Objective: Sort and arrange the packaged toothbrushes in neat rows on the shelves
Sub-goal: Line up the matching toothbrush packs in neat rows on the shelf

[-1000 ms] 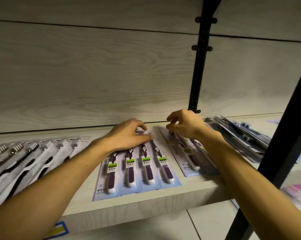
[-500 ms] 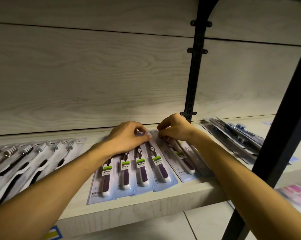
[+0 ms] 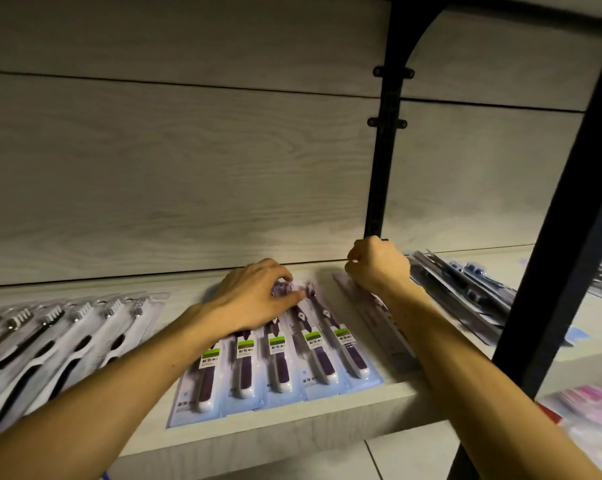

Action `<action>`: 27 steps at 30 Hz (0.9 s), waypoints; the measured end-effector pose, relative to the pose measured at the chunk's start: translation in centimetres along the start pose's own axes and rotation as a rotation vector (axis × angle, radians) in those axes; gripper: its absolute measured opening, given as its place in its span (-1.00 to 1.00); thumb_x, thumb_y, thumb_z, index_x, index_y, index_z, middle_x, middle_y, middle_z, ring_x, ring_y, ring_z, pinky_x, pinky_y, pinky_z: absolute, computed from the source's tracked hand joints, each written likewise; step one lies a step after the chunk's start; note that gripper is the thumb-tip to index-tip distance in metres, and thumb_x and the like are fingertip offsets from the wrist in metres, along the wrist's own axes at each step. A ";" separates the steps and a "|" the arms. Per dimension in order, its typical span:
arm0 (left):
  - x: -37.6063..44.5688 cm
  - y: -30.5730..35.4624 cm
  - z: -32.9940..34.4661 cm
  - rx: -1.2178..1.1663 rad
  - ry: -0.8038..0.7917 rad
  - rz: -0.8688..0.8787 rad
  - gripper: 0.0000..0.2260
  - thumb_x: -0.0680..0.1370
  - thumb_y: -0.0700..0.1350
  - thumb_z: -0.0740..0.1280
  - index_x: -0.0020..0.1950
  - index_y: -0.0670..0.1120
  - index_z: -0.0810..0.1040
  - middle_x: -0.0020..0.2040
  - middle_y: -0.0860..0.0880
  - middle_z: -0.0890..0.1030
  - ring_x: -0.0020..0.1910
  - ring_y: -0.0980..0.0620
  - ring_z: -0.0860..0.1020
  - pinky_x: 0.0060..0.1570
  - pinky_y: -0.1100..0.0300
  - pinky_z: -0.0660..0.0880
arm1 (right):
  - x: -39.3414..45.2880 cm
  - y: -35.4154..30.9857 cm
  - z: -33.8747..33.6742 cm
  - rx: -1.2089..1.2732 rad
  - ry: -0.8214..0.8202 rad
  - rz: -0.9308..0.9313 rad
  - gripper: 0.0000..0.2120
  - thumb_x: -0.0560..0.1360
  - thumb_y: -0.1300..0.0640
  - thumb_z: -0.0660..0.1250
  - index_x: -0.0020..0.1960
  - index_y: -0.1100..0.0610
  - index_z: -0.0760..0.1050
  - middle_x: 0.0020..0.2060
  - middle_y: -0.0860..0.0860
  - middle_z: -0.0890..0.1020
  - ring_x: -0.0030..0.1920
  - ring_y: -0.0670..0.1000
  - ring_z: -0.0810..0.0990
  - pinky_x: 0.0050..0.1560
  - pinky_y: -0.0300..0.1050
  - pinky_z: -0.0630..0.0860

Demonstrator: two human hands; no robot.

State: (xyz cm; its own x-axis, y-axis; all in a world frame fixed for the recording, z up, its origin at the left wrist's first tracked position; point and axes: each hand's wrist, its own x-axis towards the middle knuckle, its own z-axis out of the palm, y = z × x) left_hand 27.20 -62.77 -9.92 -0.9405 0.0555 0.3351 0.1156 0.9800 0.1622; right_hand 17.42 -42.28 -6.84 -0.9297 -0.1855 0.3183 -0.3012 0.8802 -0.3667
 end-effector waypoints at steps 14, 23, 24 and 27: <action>0.2 0.4 -0.4 0.000 -0.030 -0.025 -0.52 0.57 0.34 0.18 0.32 0.07 0.54 0.27 0.04 0.56 0.21 -0.02 0.54 0.13 0.04 0.49 | -0.2 -1.2 0.2 0.429 -0.363 0.003 -0.78 0.44 0.19 0.42 -0.09 0.38 0.66 -0.26 0.17 0.60 -0.21 0.09 0.54 -0.17 -0.08 0.47; 1.1 1.7 0.4 -0.165 -0.045 -0.032 -0.73 0.59 0.24 0.25 0.13 0.12 0.58 0.13 0.09 0.57 0.06 0.04 0.54 0.06 0.01 0.52 | -0.1 -0.9 -0.3 0.415 -0.396 -0.058 -0.77 0.49 0.38 0.35 0.11 0.29 0.67 0.00 0.24 0.68 -0.08 0.12 0.63 0.11 0.08 0.62; 1.0 1.7 0.4 -0.182 -0.026 -0.034 -0.74 0.59 0.24 0.25 0.12 0.11 0.57 0.13 0.09 0.57 0.05 0.05 0.54 0.06 0.01 0.52 | -0.1 -0.9 -0.2 0.391 -0.372 -0.064 -0.77 0.49 0.37 0.36 0.12 0.28 0.67 0.02 0.21 0.69 -0.04 0.14 0.65 0.13 0.09 0.62; 1.0 1.5 0.5 -0.252 0.039 -0.051 -0.76 0.58 0.23 0.28 0.08 0.11 0.59 0.09 0.11 0.58 0.04 0.07 0.54 0.05 0.03 0.52 | -0.5 -1.3 0.3 0.326 -0.288 -0.084 -0.78 0.48 0.35 0.36 0.08 0.30 0.68 0.05 0.21 0.70 0.07 0.18 0.66 0.15 0.08 0.60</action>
State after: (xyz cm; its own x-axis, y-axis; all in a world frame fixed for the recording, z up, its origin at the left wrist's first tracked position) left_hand 26.23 -61.15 -9.83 -0.9346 -0.0046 0.3557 0.1494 0.9023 0.4043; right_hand 18.21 -43.45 -6.80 -0.9063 -0.4054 0.1192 -0.3867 0.6819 -0.6209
